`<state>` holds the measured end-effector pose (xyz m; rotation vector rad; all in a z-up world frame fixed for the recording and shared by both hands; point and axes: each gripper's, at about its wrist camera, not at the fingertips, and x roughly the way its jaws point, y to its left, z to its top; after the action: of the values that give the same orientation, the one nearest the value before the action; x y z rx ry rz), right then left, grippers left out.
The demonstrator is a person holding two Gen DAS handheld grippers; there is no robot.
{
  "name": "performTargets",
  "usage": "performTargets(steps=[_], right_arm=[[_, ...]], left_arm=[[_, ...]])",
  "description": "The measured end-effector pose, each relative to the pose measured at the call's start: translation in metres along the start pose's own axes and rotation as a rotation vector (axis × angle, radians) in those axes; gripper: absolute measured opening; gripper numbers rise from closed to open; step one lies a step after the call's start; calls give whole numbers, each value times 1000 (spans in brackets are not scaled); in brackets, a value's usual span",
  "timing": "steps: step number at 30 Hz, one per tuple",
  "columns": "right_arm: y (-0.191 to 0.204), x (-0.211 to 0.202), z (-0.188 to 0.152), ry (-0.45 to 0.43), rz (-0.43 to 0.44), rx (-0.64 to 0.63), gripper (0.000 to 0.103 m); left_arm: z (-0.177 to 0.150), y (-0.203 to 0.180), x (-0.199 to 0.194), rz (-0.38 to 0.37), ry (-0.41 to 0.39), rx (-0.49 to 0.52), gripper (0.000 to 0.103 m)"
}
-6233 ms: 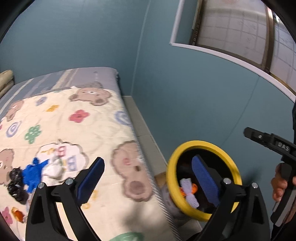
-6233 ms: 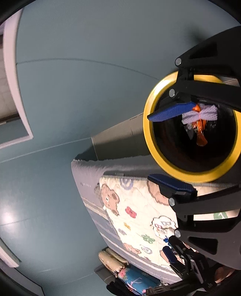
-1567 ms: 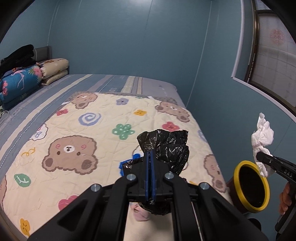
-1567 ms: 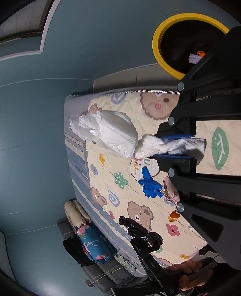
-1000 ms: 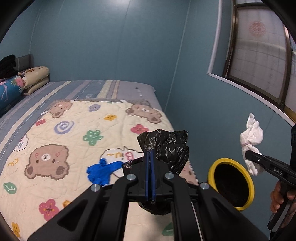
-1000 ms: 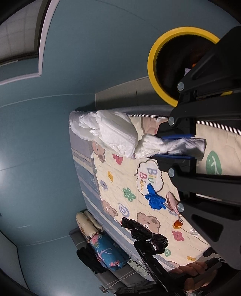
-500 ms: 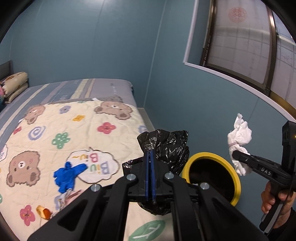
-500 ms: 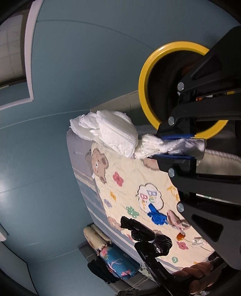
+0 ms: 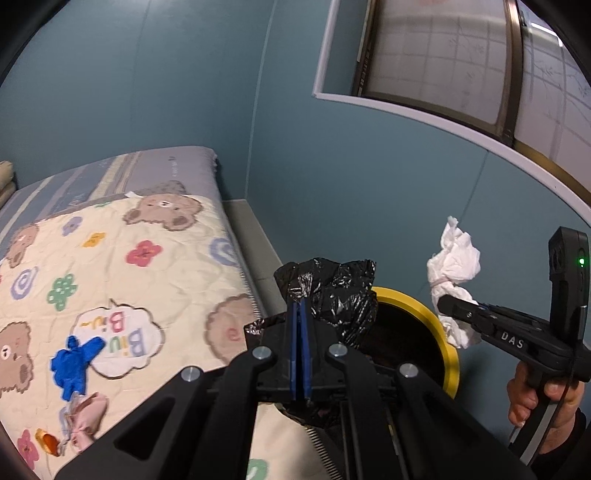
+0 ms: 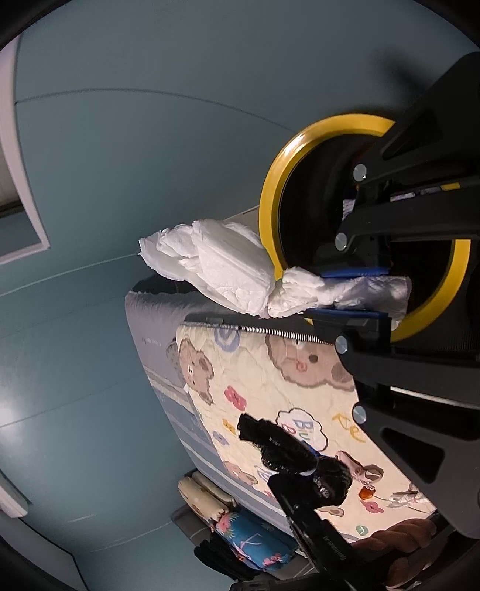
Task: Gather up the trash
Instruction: 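Lower both items into the yellow bin and open both tools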
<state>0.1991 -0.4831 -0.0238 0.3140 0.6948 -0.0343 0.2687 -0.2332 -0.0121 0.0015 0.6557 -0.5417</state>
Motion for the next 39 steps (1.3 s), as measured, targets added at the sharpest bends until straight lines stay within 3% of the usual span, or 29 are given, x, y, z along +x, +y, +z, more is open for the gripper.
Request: performTargets(steps=[13,25,27,29,31,33,37,39], right_arm=[[-48,29,-13,49,-38,62,13],[-63,52,-21,66,-76,92,14],[-63,53,-21,65,-90,95,18],[-64,53,-22,67,-101,99,22],[-64,54,-22,66,-108,112,30],[-68,52,-23,65,-112,122,38],[-69,49,-26,66,-121,133,44],[-71,46,-27,68,-121,143,52]], left_arm=[[-10,-45,69,-64,80,-10,2],[-21,-46,107,-110,145,-67,3],[-20,-47,108,-117,146,-70,9],[-19,-46,109,-126,146,-74,33],[-19,-47,105,-112,130,-73,47],[-18,-47,101,-111,120,-72,49],[-16,-42,89,-108,99,-87,69],[-16,-39,80,-93,76,-77,72]])
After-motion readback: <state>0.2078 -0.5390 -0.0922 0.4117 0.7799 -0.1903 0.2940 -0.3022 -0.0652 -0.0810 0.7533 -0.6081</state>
